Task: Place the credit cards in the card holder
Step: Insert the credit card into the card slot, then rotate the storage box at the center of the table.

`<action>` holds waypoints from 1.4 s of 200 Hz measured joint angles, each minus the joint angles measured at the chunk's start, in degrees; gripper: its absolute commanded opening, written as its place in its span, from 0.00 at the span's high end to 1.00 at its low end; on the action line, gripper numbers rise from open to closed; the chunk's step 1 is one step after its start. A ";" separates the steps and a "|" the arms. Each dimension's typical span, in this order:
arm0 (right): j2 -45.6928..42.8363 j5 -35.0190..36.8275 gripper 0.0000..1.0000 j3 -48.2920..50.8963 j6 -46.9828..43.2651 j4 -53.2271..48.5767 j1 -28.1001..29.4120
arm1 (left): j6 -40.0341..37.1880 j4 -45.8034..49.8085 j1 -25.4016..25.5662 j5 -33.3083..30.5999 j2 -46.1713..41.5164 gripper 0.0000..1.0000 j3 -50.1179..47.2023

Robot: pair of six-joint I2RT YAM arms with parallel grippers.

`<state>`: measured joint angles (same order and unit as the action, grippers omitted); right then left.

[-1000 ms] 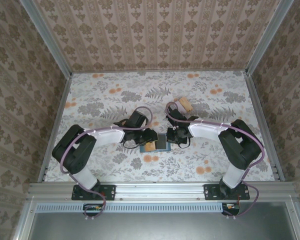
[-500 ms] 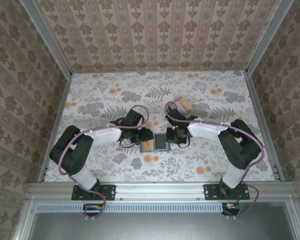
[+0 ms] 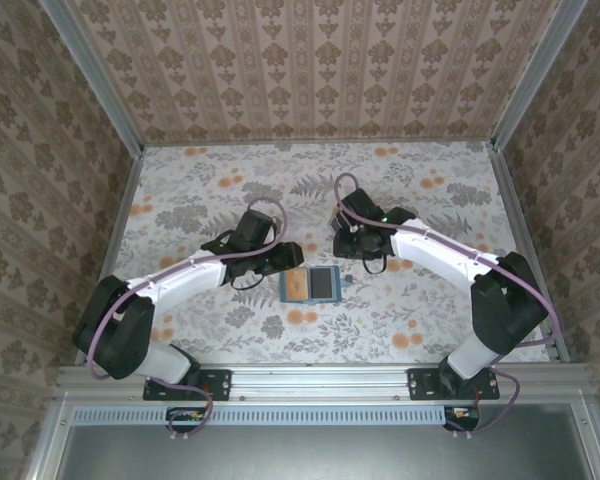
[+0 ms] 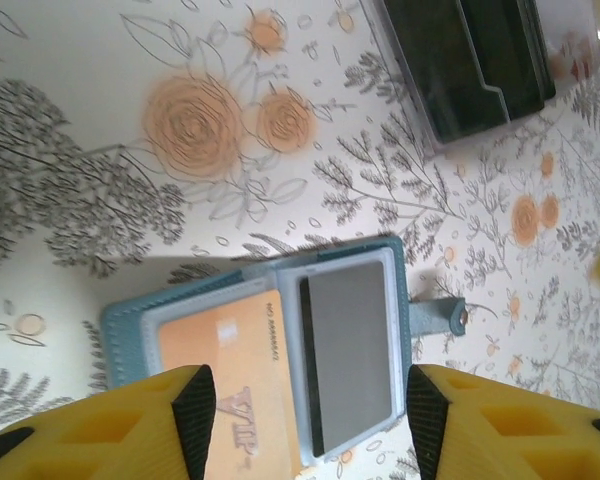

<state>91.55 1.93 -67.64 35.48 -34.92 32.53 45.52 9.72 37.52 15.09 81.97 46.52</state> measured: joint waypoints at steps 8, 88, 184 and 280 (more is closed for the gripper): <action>0.00 0.44 0.53 -1.20 -1.42 -0.59 -1.66 | -0.17 0.20 -0.55 -0.39 -0.11 0.40 0.00; 7.15 -5.01 0.19 -14.58 -9.25 -2.38 -18.88 | -0.59 0.81 -2.47 -4.74 -5.46 0.29 -0.11; 24.41 -23.02 0.24 -20.33 -9.99 -0.31 -23.52 | -0.55 0.61 -3.23 -5.55 -6.62 0.29 -1.49; 16.20 -19.85 0.24 -13.42 -10.73 -1.55 -19.21 | -0.55 0.57 -3.54 -5.40 -4.87 0.28 -1.66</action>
<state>107.74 -17.91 -81.06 24.75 -36.47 13.32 44.97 10.28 33.98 9.69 77.10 44.86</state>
